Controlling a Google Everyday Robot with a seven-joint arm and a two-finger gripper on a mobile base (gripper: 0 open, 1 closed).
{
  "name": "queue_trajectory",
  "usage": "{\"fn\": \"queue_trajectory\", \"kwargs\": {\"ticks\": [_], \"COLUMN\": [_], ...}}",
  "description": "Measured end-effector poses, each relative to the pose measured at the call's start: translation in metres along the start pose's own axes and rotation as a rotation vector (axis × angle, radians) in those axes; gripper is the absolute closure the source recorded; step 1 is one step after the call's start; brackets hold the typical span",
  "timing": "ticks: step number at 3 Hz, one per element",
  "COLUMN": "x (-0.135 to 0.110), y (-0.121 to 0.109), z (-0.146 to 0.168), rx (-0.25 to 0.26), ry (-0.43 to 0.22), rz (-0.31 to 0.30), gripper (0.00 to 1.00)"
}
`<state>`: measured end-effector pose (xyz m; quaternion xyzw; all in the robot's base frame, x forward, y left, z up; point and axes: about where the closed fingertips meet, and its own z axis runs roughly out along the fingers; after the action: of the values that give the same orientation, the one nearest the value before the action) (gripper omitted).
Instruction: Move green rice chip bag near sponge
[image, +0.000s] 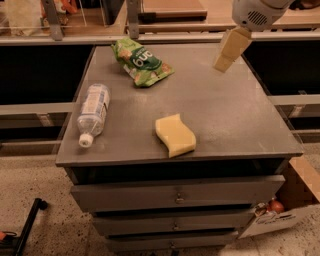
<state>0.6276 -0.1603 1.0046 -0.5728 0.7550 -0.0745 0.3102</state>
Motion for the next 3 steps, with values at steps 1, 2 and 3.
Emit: {"fn": "queue_trajectory", "kwargs": {"ticks": [1,2,3], "x": [0.0,-0.016,-0.06], "y": [0.0,-0.011,-0.036], "z": [0.0,0.02,0.057], "rx": [0.0,-0.008,-0.007], "ry": [0.0,-0.043,-0.139], "rz": [0.0,0.041,0.131], "gripper": [0.0,0.0,0.0]}}
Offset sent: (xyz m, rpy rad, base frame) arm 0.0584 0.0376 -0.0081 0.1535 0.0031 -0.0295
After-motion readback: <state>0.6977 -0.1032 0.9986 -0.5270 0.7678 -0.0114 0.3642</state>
